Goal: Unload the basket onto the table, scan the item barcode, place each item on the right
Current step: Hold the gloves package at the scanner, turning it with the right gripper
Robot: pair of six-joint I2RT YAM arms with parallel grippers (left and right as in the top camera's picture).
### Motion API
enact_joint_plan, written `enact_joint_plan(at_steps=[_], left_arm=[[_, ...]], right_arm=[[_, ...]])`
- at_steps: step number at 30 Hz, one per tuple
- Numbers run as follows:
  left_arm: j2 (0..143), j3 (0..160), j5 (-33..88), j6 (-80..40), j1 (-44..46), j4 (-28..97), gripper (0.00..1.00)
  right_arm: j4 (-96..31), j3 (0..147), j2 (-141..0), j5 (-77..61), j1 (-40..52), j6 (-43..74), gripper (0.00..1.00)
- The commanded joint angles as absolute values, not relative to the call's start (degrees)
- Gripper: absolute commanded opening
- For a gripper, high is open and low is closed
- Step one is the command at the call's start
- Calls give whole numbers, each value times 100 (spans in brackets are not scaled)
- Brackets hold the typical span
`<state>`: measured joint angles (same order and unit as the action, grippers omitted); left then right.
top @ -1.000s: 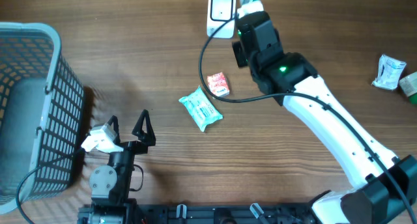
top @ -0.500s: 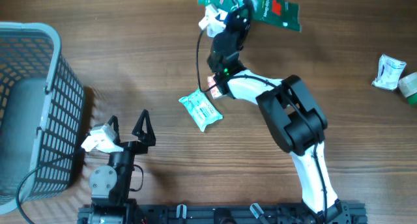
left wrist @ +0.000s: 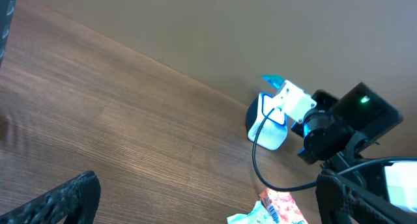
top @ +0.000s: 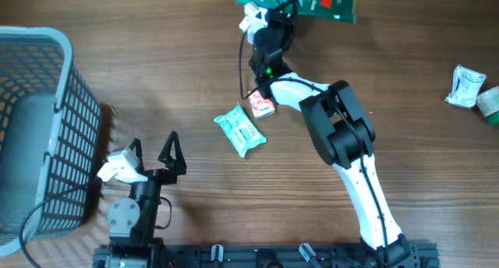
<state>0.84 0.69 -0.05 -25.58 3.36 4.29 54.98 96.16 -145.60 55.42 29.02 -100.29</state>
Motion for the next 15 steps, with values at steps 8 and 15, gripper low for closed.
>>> enact_joint_plan(at_steps=[8, 15], left_arm=[[54, 32, 62, -2464, 309, 429, 100], [54, 32, 62, -2464, 309, 429, 100]], right_arm=[[4851, 9730, -15347, 5535, 2779, -10027, 5], [4239, 9727, -15345, 5697, 2851, -10189, 5]])
